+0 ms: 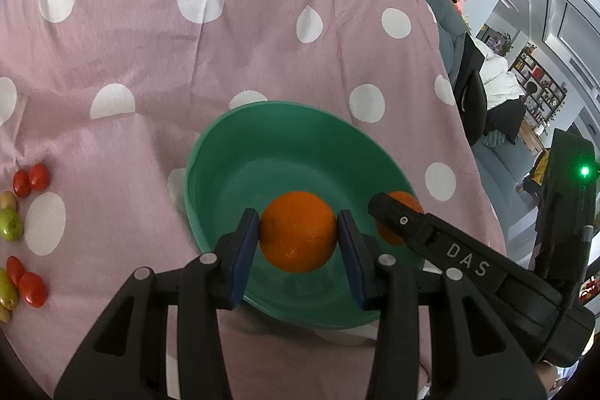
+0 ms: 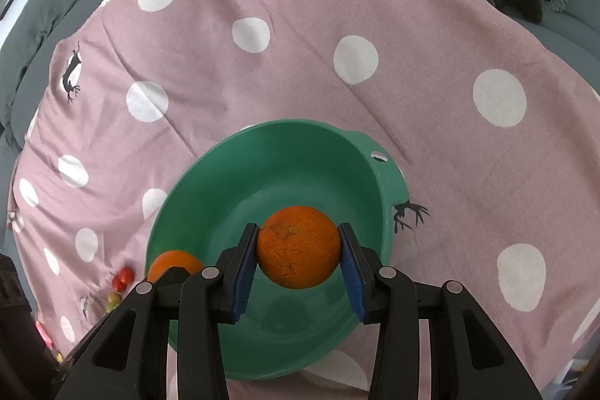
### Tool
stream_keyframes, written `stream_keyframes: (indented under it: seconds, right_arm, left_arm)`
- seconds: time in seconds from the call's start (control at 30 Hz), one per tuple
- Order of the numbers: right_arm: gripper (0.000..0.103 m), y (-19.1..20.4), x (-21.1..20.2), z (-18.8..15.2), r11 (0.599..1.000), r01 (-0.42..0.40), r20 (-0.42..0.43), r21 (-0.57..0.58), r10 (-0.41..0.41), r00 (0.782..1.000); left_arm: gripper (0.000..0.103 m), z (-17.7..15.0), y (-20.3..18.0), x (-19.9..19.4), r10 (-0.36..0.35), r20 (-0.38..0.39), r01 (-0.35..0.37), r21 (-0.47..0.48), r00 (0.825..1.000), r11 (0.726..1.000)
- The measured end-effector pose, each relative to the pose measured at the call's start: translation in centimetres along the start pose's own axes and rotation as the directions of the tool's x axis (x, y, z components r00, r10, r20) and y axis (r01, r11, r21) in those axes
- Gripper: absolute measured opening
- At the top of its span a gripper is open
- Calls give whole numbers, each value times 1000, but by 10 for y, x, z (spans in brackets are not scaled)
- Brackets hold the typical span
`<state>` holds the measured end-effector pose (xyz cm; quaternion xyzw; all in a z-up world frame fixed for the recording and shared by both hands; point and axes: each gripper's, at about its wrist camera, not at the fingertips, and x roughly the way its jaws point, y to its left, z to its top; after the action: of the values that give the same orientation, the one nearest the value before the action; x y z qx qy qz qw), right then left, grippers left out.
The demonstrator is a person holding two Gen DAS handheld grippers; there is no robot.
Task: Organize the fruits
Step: 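Open both tools to drop the oranges into the green bowl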
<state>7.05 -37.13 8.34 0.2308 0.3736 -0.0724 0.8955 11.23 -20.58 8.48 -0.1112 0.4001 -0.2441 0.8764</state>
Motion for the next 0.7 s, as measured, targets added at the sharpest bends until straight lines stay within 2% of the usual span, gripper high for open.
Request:
stream_keyframes:
  seconds: [0.23,0.3,0.4,0.43,0.5,0.6,0.7]
  right_arm:
    - [44,-1,3,0,1000,4,-7,2,-4,1000]
    - [44,0,3,-2,1000,6,-14,-2,-6,1000]
    - [44,2,3,-3,1000,7,-23,-6,-7,1000]
    - [47,4,3,-3,1000,8,-22,-9,-9,1000]
    - [49,7,1,-4,1000,15,-12,-23,-15,1000]
    - [53,14,-1,-6,998,25,0,-54,-25,1000]
    - [53,23,-1,-8,996,25,8,-91,-25,1000]
  left_arm:
    - [43,0,4,6,-6,-38,5,-31,999,1000]
    - [45,1,4,1,-4,-24,3,-26,1000,1000]
    - [59,2,9,-10,1,-6,-1,-38,1000,999]
    - [68,3,14,-17,-11,6,11,-54,1000,999]
    - [72,4,21,-28,-15,22,17,-87,1000,996]
    - [72,5,35,-52,6,53,1,-133,999,991]
    - [73,5,51,-81,91,89,-76,-158,992,985]
